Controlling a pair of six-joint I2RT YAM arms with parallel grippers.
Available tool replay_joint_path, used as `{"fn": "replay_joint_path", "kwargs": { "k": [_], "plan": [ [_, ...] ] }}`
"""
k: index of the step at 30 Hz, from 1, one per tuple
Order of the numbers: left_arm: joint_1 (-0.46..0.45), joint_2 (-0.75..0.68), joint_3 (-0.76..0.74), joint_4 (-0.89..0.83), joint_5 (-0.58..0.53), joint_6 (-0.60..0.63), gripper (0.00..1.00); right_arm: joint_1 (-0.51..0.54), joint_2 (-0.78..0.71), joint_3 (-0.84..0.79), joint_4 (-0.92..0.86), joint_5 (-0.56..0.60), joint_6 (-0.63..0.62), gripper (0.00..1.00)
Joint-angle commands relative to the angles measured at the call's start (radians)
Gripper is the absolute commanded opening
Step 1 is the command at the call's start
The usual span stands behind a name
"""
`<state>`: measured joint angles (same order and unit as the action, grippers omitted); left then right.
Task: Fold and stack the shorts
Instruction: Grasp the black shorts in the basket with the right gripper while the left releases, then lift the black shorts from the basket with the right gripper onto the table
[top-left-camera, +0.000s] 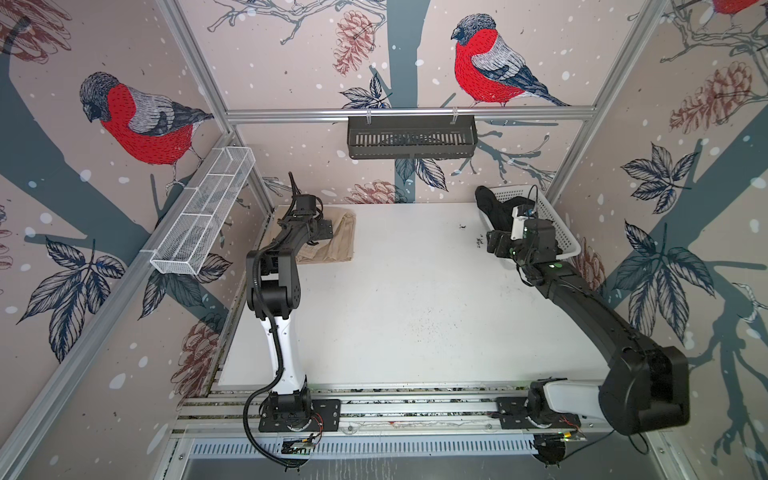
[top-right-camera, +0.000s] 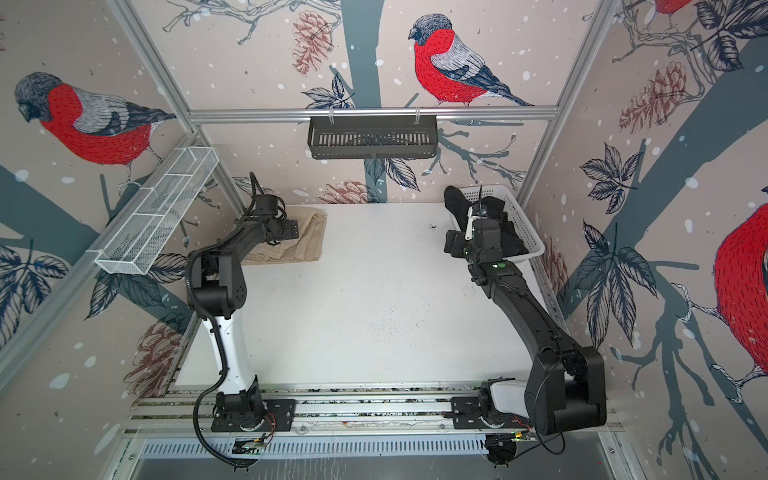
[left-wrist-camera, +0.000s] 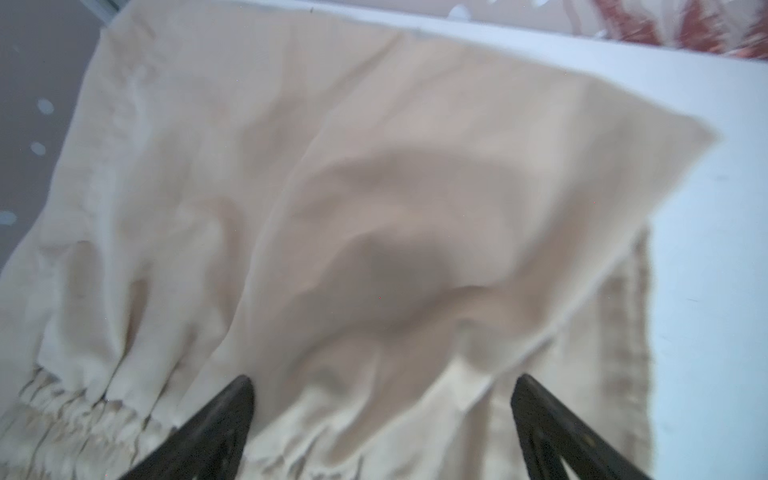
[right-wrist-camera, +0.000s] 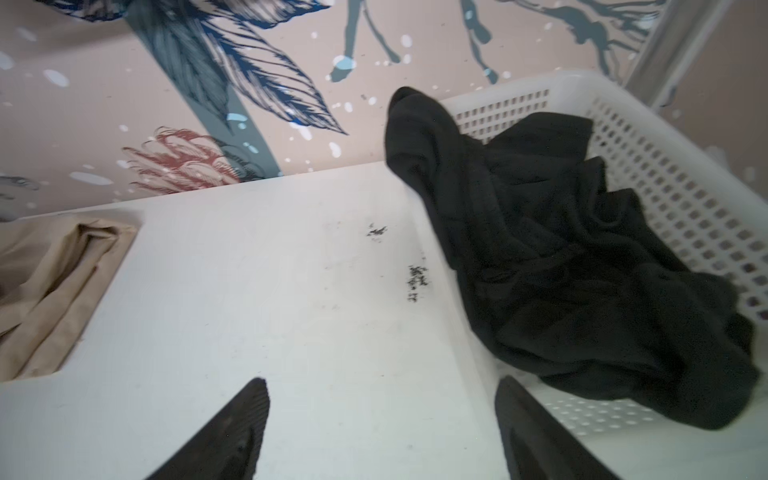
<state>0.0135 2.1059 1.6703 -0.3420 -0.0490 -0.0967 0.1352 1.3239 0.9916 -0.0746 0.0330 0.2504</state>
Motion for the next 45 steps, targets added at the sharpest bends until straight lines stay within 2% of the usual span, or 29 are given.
{"fn": "replay_joint_path", "kwargs": {
  "k": [1, 5, 9, 13, 18, 22, 26, 31, 35, 38, 41, 44, 45],
  "plan": [
    [-0.04, -0.094, -0.066, 0.095, 0.071, 0.019, 0.97, -0.048, 0.039, 0.046, -0.038, 0.081, -0.063, 0.91],
    [-0.081, -0.19, -0.123, 0.11, 0.058, -0.023, 0.97, -0.145, 0.096, 0.116, -0.016, 0.081, -0.086, 0.95],
    [-0.117, -0.33, -0.277, 0.206, 0.19, -0.107, 0.97, -0.214, 0.224, 0.278, -0.099, 0.072, -0.134, 0.97],
    [-0.139, -0.464, -0.458, 0.327, 0.328, -0.169, 0.97, -0.215, 0.356, 0.4, -0.133, 0.016, -0.171, 0.99],
    [-0.141, -0.596, -0.629, 0.442, 0.463, -0.259, 0.97, -0.225, 0.503, 0.518, -0.218, 0.135, -0.185, 1.0],
    [-0.142, -0.676, -0.726, 0.467, 0.451, -0.222, 0.97, -0.24, 0.579, 0.56, -0.254, 0.212, -0.204, 1.0],
    [-0.142, -0.698, -0.74, 0.444, 0.399, -0.192, 0.97, -0.246, 0.633, 0.573, -0.237, 0.206, -0.207, 1.0],
    [-0.142, -0.69, -0.719, 0.438, 0.438, -0.219, 0.97, -0.25, 0.71, 0.597, -0.237, 0.2, -0.207, 0.97],
    [-0.143, -0.692, -0.715, 0.427, 0.461, -0.238, 0.97, -0.265, 0.738, 0.575, -0.22, 0.207, -0.198, 0.85],
    [-0.142, -0.699, -0.705, 0.416, 0.485, -0.241, 0.97, -0.278, 0.731, 0.539, -0.18, 0.134, -0.176, 0.67],
    [-0.142, -0.719, -0.709, 0.408, 0.477, -0.237, 0.96, -0.28, 0.687, 0.49, -0.107, 0.05, -0.158, 0.34],
    [-0.143, -0.727, -0.712, 0.398, 0.48, -0.235, 0.97, -0.28, 0.618, 0.428, -0.011, -0.015, -0.135, 0.09],
    [-0.142, -0.729, -0.712, 0.392, 0.483, -0.234, 0.96, -0.281, 0.594, 0.412, 0.018, -0.039, -0.122, 0.04]
  ]
}}
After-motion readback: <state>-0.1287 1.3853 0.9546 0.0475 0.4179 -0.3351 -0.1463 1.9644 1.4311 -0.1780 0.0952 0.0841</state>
